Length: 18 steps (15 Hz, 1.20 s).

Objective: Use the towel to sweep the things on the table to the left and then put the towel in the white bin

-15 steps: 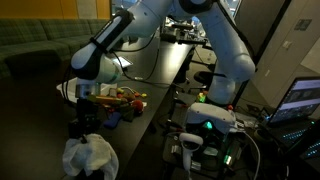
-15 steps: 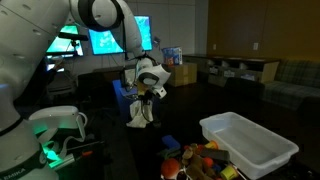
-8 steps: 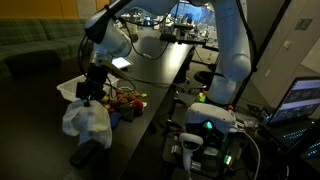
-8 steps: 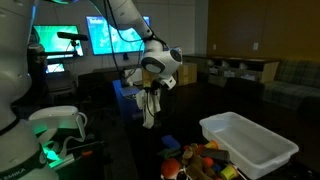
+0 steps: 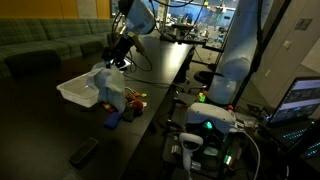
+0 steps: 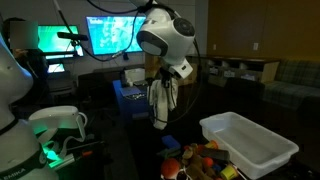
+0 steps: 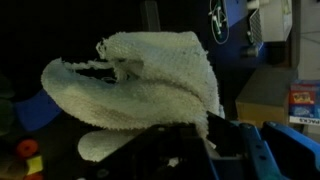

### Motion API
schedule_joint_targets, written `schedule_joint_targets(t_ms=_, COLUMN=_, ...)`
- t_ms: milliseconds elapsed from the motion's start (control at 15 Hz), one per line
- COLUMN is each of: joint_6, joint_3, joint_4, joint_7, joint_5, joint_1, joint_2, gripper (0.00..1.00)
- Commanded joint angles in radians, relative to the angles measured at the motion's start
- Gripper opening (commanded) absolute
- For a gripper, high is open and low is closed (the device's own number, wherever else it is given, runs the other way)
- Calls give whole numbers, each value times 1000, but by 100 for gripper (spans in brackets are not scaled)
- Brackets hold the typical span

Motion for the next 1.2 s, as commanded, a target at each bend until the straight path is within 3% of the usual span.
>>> schedule_joint_targets(t_ms=0, joint_6=87, joint_3=-107, joint_4=-110, joint_7=40, joint_5=-44, joint_1=-10, joint_2=-151, gripper=10)
schedule_joint_targets(t_ms=267, joint_6=243, joint_3=-187, joint_4=-158, joint_7=89, joint_5=-119, joint_1=-43, joint_2=-195, gripper=10)
schedule_joint_targets(t_ms=533, joint_6=463, joint_3=-219, joint_4=-200, joint_7=152, joint_5=-167, joint_1=-57, joint_2=-186, gripper=10)
schedule_joint_targets(t_ms=1133, joint_6=891, joint_3=-315, joint_4=-41, joint_7=240, joint_5=-184, joint_1=-126, joint_2=215, gripper=10)
